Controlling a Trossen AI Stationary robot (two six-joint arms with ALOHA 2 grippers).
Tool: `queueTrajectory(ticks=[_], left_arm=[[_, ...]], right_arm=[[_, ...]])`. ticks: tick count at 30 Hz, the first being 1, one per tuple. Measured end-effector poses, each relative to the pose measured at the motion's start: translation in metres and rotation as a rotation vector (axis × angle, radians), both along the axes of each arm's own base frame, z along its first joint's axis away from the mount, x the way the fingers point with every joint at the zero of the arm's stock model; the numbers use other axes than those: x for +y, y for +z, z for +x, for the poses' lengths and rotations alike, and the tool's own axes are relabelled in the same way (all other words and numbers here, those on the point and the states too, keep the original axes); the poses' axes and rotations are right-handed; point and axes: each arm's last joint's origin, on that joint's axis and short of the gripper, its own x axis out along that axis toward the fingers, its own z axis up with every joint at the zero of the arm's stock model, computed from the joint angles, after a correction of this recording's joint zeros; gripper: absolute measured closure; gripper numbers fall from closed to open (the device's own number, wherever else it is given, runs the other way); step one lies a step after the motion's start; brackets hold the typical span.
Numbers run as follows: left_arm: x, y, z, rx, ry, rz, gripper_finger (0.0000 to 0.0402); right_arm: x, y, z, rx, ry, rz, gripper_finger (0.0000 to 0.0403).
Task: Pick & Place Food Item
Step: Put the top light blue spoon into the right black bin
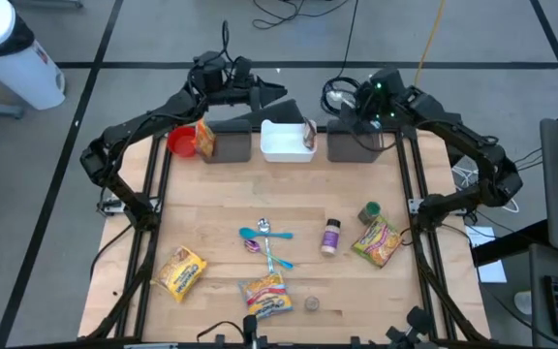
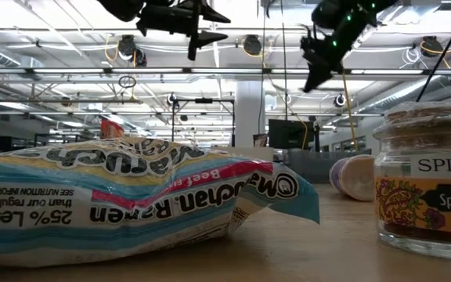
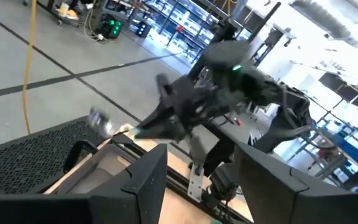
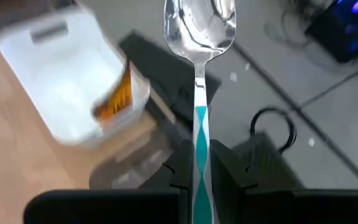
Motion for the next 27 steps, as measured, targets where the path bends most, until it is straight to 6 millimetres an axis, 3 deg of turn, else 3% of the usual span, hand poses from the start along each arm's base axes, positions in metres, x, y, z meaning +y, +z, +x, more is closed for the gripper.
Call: queueTrajectory(ticks=[13, 27], left_arm=[[-0.004, 0.000, 0.003, 0.006, -0.006, 0.033, 0.0206], [-0.003, -0.001, 0.003, 0.016, 0.030, 0.037, 0.0206]], right_arm=[[0.004, -0.089, -0.008, 0.070, -0.009, 0.080, 0.0383], [-0.002, -0.128, -0.028, 0.090, 0.053, 0.000, 0.0383]])
